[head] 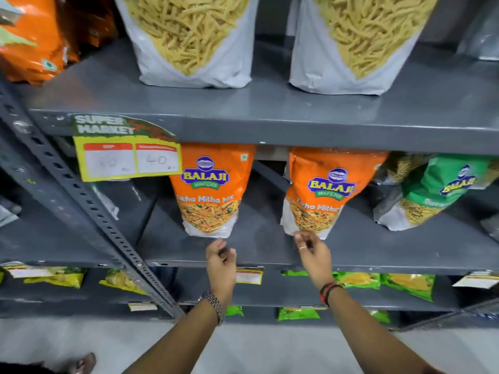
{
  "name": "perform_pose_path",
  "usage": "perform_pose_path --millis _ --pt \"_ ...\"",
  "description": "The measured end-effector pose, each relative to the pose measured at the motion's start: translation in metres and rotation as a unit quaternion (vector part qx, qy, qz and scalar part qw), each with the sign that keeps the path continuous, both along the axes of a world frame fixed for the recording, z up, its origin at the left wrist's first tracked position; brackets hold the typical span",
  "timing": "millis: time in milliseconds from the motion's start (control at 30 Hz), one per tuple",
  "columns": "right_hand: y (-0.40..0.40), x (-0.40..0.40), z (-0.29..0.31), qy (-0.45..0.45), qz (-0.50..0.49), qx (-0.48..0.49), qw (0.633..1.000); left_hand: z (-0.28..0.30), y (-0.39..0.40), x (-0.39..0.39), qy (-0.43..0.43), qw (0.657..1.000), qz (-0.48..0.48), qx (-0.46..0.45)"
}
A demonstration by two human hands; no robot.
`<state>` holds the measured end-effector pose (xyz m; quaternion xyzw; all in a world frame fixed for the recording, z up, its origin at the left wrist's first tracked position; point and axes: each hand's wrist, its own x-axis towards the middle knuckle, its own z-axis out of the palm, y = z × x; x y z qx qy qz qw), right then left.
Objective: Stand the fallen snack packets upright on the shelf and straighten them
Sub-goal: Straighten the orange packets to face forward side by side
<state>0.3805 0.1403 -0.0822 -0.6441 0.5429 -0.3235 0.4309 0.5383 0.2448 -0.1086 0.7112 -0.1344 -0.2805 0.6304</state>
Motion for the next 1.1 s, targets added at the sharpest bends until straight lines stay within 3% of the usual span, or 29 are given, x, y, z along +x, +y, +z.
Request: perform_pose_path --millis 200,333,433,567,667,867,1100 --pt "-0.052 -0.077 0.018 -0.067 -0.057 -0.012 0.996 0.037 -0.053 -0.052 0.015 0.990 -0.138 -0.034" --pt "-0.094 -0.088 0.033 -0.127 0.013 0.025 0.992 0.052 -0.091 -0.063 -0.029 0.978 -0.205 0.001" --pt "-0.118 -0.087 0.037 -0.100 0.083 -0.015 0.991 0.053 -0.108 -0.065 -0.100 0.968 -0.230 -0.013" --pt "-0.130 -0.084 0.040 -0.125 0.075 -0.002 0.989 0.052 -0.112 -0.070 -0.116 0.976 -0.172 -0.060" --pt "-0.135 -0.083 0.036 -0.121 0.057 0.010 0.991 0.052 -0.116 -0.071 -0.137 0.983 -0.114 -0.045" --pt "-0.130 -0.081 0.036 -0.202 -0.011 0.005 0.979 0.054 -0.125 -0.077 -0.148 0.987 -0.026 -0.049" --pt "-0.125 -0.080 0.037 -0.165 -0.037 -0.020 0.985 0.055 -0.129 -0.068 -0.120 0.992 -0.006 -0.022"
